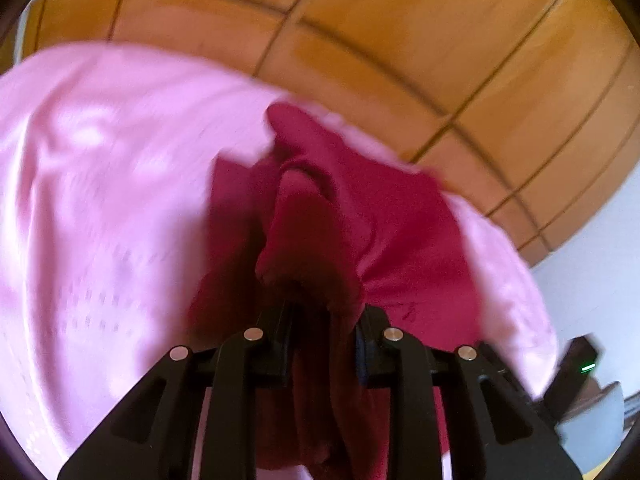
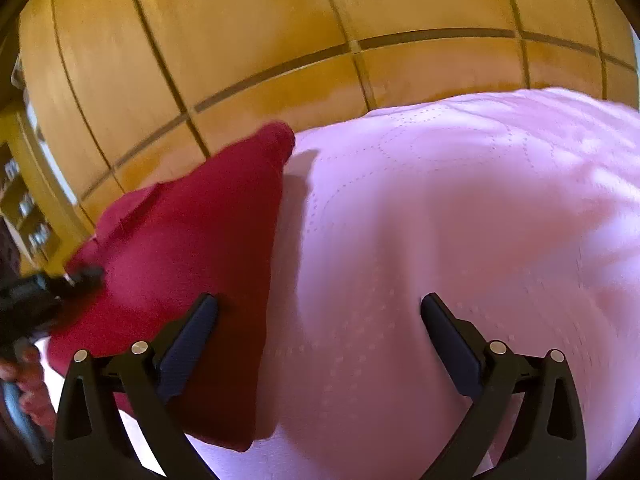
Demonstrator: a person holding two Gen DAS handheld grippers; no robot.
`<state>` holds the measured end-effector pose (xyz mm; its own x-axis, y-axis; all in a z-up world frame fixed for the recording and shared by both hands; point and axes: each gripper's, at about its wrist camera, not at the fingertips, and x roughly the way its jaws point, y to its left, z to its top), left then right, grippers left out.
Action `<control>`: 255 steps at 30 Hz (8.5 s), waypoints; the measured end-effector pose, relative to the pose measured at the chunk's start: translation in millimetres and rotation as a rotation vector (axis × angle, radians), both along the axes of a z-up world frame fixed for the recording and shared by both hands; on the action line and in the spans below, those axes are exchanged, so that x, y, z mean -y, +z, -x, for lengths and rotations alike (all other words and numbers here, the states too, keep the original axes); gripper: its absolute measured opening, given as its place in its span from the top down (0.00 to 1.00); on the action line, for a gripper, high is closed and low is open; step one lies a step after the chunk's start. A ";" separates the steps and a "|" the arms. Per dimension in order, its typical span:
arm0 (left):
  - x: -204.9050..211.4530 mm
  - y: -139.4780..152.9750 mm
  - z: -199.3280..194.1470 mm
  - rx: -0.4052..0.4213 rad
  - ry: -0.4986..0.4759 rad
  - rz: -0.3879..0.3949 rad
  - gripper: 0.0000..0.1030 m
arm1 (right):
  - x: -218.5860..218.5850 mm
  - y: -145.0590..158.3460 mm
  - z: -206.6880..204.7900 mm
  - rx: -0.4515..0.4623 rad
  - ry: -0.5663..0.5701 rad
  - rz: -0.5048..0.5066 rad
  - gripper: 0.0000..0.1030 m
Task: Fold small clothes
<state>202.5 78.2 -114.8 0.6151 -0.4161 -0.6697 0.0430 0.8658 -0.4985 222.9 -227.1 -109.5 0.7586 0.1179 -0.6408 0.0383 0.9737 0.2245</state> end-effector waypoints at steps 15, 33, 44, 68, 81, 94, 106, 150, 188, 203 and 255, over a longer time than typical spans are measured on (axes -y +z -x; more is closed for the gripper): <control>-10.2 0.9 6.7 0.095 0.022 -0.072 0.79 | -25.3 0.9 0.2 0.010 0.043 0.147 0.03; 46.0 80.9 63.4 0.348 0.065 -0.211 0.18 | 51.7 -5.6 15.8 0.145 -0.039 -0.372 0.03; 138.3 -0.6 30.9 0.310 -0.287 -0.540 0.17 | 52.2 -0.9 16.7 0.153 -0.133 -0.313 0.03; 110.5 -4.9 33.3 0.334 -0.285 -0.391 0.17 | -26.4 -0.6 -159.1 -0.143 0.168 0.125 0.03; 106.9 -7.3 35.9 0.336 -0.284 -0.369 0.17 | -29.0 -8.8 -176.9 -0.098 0.108 0.093 0.03; 106.2 -8.9 36.3 0.342 -0.282 -0.382 0.17 | -24.8 -2.3 -161.3 -0.052 0.091 0.104 0.03; 107.1 -10.0 38.0 0.348 -0.282 -0.389 0.16 | -24.9 21.4 -116.3 0.039 0.061 0.158 0.03; -0.2 10.3 15.8 0.228 0.063 0.094 0.19 | 15.9 -10.4 -95.9 -0.063 0.006 -0.070 0.03; -14.1 -29.1 -22.8 -0.003 0.007 -0.020 0.13 | -14.7 -16.3 -80.2 -0.124 0.437 -0.410 0.03; 14.2 -21.9 -12.0 0.068 -0.022 -0.115 0.46 | -13.7 -19.0 -89.0 -0.064 0.465 -0.493 0.04; 41.5 18.5 29.2 0.227 -0.111 -0.144 0.58 | -41.4 16.7 -58.1 0.033 0.593 -0.297 0.09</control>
<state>173.2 36.7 -96.3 0.7121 -0.3998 -0.5771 0.2374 0.9107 -0.3380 281.0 -185.8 -92.7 0.5294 0.6895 -0.4944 -0.4962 0.7243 0.4787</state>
